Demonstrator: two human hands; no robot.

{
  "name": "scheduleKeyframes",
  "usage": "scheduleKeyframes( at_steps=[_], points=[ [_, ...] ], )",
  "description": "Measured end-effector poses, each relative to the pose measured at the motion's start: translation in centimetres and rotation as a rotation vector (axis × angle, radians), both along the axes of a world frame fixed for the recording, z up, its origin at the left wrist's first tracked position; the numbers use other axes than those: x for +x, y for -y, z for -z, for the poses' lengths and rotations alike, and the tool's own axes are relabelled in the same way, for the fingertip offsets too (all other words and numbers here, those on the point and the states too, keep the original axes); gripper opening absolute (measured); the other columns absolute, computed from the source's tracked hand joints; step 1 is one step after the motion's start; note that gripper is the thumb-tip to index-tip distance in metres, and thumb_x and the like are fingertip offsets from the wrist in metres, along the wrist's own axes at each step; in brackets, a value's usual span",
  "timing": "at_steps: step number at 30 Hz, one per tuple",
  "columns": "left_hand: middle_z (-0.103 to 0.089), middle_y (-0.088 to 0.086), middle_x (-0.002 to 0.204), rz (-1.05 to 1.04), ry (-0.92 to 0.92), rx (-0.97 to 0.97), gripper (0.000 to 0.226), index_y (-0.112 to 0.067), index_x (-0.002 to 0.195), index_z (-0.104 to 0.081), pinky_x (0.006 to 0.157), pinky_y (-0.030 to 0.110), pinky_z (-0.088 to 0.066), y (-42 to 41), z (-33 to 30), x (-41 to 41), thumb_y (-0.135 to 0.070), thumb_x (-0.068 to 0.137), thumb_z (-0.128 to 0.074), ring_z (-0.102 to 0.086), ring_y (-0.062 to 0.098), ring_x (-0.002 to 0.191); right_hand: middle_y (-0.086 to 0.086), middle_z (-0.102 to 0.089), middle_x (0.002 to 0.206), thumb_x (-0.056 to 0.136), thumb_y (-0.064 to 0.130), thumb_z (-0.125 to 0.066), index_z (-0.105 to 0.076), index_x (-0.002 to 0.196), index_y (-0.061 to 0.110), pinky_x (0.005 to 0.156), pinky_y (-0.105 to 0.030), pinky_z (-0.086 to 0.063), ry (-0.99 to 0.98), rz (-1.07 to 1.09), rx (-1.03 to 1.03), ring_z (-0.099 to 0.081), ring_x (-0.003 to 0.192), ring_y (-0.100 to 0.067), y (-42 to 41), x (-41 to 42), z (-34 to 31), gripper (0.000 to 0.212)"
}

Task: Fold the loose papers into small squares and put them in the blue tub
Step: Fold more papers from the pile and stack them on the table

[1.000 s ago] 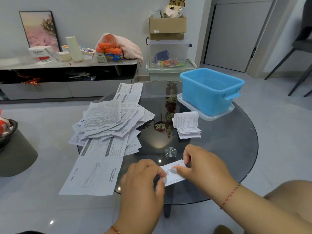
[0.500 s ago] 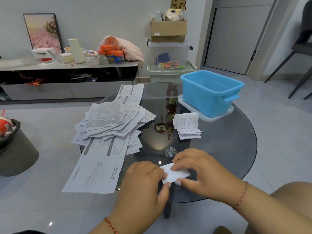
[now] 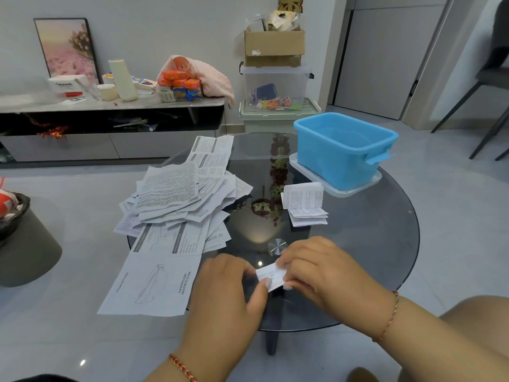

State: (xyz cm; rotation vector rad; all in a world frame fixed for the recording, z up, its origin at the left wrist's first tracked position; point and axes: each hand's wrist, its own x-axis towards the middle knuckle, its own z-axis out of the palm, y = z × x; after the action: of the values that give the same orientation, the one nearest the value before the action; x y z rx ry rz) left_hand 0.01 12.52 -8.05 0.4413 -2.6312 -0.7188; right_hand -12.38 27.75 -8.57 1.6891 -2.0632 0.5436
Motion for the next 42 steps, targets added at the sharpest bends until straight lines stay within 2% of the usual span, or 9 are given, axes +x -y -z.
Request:
scheduleKeyframes(
  at_steps=[3, 7, 9, 16, 20, 25, 29, 35, 42],
  points=[
    [-0.054, -0.014, 0.077, -0.079, 0.060, 0.110, 0.016, -0.030, 0.080, -0.058, 0.064, 0.020, -0.035, -0.6, -1.3, 0.1, -0.043, 0.087, -0.051, -0.048, 0.005, 0.078, -0.003, -0.070, 0.099, 0.095, 0.020, -0.055, -0.068, 0.076, 0.011, 0.091, -0.029, -0.040, -0.203, 0.000, -0.135, -0.062, 0.100, -0.020, 0.0, 0.7, -0.5, 0.024],
    [-0.070, -0.003, 0.066, -0.103, 0.012, 0.816, 0.005, -0.021, 0.087, -0.064, 0.056, 0.026, -0.047, -1.2, -3.4, 0.0, -0.024, 0.088, -0.061, -0.064, 0.011, 0.058, -0.007, -0.071, 0.098, 0.089, 0.013, -0.062, -0.068, 0.083, 0.008, 0.091, -0.031, -0.042, -0.349, -0.027, -0.289, -0.061, 0.102, -0.022, -0.4, 1.6, -1.1, 0.010],
    [-0.072, 0.002, 0.067, -0.107, -0.080, 0.928, 0.009, -0.019, 0.092, -0.062, 0.058, 0.030, -0.050, -1.3, -3.8, 0.0, -0.012, 0.086, -0.065, -0.066, 0.021, 0.057, -0.006, -0.069, 0.101, 0.089, 0.014, -0.062, -0.062, 0.087, 0.010, 0.089, -0.032, -0.042, -0.323, -0.045, -0.313, -0.060, 0.103, -0.023, -0.2, 1.9, -0.9, 0.004],
    [-0.072, -0.006, 0.069, -0.089, -0.216, 0.835, 0.020, -0.025, 0.096, -0.059, 0.052, 0.015, -0.047, -1.5, -3.7, 0.1, -0.009, 0.086, -0.064, -0.066, 0.013, 0.054, 0.019, -0.059, 0.106, 0.073, 0.046, -0.069, -0.055, 0.105, 0.039, 0.081, -0.014, -0.047, 0.753, 0.187, -0.330, -0.057, 0.095, -0.004, 0.6, 2.6, -2.1, 0.036],
    [-0.072, -0.008, 0.070, -0.064, -0.216, 0.805, 0.018, -0.028, 0.094, -0.062, 0.056, 0.013, -0.049, -2.1, -3.3, 0.2, -0.011, 0.088, -0.062, -0.068, 0.011, 0.057, 0.001, -0.070, 0.074, 0.077, 0.015, -0.076, -0.068, 0.085, 0.019, 0.050, -0.020, -0.049, 1.265, 0.236, -0.404, -0.061, 0.061, -0.017, 1.0, 2.7, -3.0, 0.012],
    [-0.072, -0.005, 0.071, -0.026, -0.127, 0.797, 0.016, -0.026, 0.092, -0.063, 0.065, 0.025, -0.054, -2.2, -2.6, 0.1, -0.013, 0.092, -0.055, -0.068, 0.014, 0.058, 0.008, -0.058, 0.047, 0.077, 0.003, -0.073, -0.064, 0.067, 0.008, 0.040, -0.011, -0.034, 1.283, 0.263, -0.449, -0.045, 0.040, 0.000, 1.3, 2.6, -3.5, 0.014],
    [-0.066, 0.004, 0.056, 0.063, 0.062, 0.840, 0.023, -0.010, 0.076, -0.061, 0.046, 0.023, -0.045, -1.9, -3.0, 0.1, -0.018, 0.095, -0.051, -0.054, 0.017, 0.040, 0.013, -0.052, 0.044, 0.077, 0.008, -0.074, -0.065, 0.066, 0.014, 0.043, -0.008, -0.030, 1.170, 0.290, -0.404, -0.041, 0.040, -0.001, 1.3, 2.5, -3.5, 0.016],
    [-0.056, -0.009, 0.044, -0.018, 0.025, 0.570, 0.033, -0.019, 0.070, -0.055, 0.045, 0.016, -0.036, -1.7, -2.8, -0.2, -0.033, 0.097, -0.044, -0.046, 0.003, 0.035, -0.002, -0.073, 0.093, 0.077, 0.004, -0.074, -0.054, 0.103, 0.016, 0.054, -0.020, -0.047, 1.421, 0.193, -0.258, -0.064, 0.065, -0.011, 1.5, 3.1, -3.3, 0.035],
    [-0.062, -0.005, 0.071, -0.026, 0.034, 0.203, 0.030, -0.023, 0.086, -0.045, 0.060, 0.018, -0.039, -2.1, -1.6, -0.4, -0.044, 0.096, -0.027, -0.055, 0.006, 0.067, -0.008, -0.068, 0.100, 0.072, 0.001, -0.076, -0.049, 0.107, 0.023, 0.057, -0.027, -0.049, 1.434, 0.193, -0.248, -0.063, 0.062, -0.017, 1.7, 3.1, -3.0, 0.049]
  ],
)
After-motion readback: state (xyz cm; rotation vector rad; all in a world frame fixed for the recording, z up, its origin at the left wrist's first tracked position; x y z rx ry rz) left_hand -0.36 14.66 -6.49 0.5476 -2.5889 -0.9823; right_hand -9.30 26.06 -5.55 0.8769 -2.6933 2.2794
